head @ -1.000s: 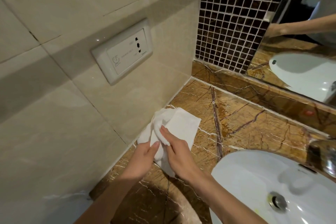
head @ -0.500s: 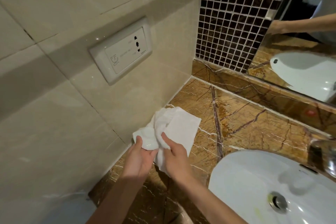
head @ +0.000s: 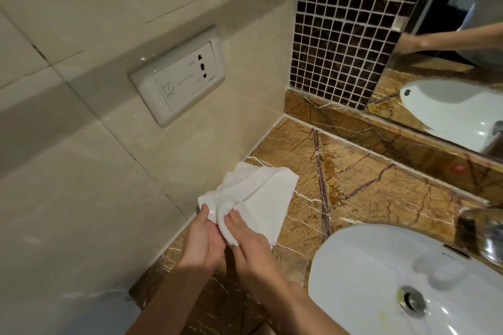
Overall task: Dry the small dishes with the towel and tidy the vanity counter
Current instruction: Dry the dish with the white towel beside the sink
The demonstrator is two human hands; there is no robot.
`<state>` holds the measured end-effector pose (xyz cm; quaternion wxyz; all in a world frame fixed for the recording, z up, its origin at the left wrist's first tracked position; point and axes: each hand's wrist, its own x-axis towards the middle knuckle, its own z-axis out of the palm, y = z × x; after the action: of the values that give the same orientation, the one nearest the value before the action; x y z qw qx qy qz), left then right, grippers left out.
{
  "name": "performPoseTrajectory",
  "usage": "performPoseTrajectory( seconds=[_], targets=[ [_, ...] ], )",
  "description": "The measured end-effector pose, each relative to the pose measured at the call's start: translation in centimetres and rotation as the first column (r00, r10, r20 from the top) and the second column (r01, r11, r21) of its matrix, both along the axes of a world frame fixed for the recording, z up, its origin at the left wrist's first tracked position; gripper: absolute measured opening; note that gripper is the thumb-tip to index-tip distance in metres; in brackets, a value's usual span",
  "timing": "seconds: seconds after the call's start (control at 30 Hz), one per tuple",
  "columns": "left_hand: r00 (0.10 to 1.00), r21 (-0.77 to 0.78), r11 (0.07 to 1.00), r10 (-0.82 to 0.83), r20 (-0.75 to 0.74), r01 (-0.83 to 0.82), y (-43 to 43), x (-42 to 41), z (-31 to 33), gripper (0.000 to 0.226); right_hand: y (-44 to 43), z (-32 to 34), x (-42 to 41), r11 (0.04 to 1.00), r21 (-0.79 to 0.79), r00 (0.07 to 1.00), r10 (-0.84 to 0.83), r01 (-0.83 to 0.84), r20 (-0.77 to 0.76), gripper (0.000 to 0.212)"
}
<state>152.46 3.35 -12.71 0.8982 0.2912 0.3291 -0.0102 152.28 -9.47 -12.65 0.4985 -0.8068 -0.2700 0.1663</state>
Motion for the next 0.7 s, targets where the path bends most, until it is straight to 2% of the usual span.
performPoseTrajectory(
  seconds=[0.2, 0.3, 0.4, 0.5, 0.57, 0.6, 0.67, 0.7],
  targets=[
    [0.998, 0.036, 0.998, 0.048, 0.039, -0.049, 0.5, -1.0, -0.7, 0.038, -0.3, -1.1, 1.0, 0.997, -0.058, 0.993, 0.052, -0.046, 0.11, 0.059],
    [0.997, 0.083, 0.995, 0.053, 0.049, -0.057, 0.6, -1.4, -0.7, 0.035, -0.8, -1.2, 1.5, 1.0, -0.006, 0.999, 0.004, -0.003, 0.047, 0.047],
    [0.995, 0.257, 0.966, -0.05, 0.09, 0.025, 0.5, -1.6, -0.3, 0.037, -0.8, -0.5, 1.5, 0.994, 0.102, 0.999, -0.023, 0.026, -0.031, 0.044],
    [0.966, 0.557, 0.807, -0.256, 0.032, 0.196, 0.0, -1.7, 0.3, 0.037, -0.2, 0.1, 1.5, 0.989, 0.146, 0.997, -0.023, 0.034, -0.076, 0.046],
    [0.949, 0.687, 0.685, -0.315, -0.022, 0.244, -0.3, -1.8, 0.6, 0.033, 0.0, 0.3, 2.0, 0.99, 0.134, 0.994, -0.018, 0.032, -0.104, 0.048],
    [0.939, 0.75, 0.607, -0.34, -0.055, 0.264, -0.3, -1.8, 0.7, 0.03, 0.0, 0.3, 2.4, 0.991, 0.134, 0.995, -0.013, 0.026, -0.097, 0.048],
    [0.903, 0.879, 0.357, -0.397, -0.163, 0.316, -0.2, -1.9, 1.0, 0.027, 0.0, 0.6, 3.3, 0.992, 0.122, 0.998, -0.006, 0.014, -0.068, 0.047],
    [0.887, 0.906, 0.267, -0.416, -0.199, 0.328, -0.1, -2.0, 1.0, 0.025, 0.0, 0.8, 3.9, 0.994, 0.108, 0.998, -0.008, 0.014, -0.056, 0.047]
  ],
)
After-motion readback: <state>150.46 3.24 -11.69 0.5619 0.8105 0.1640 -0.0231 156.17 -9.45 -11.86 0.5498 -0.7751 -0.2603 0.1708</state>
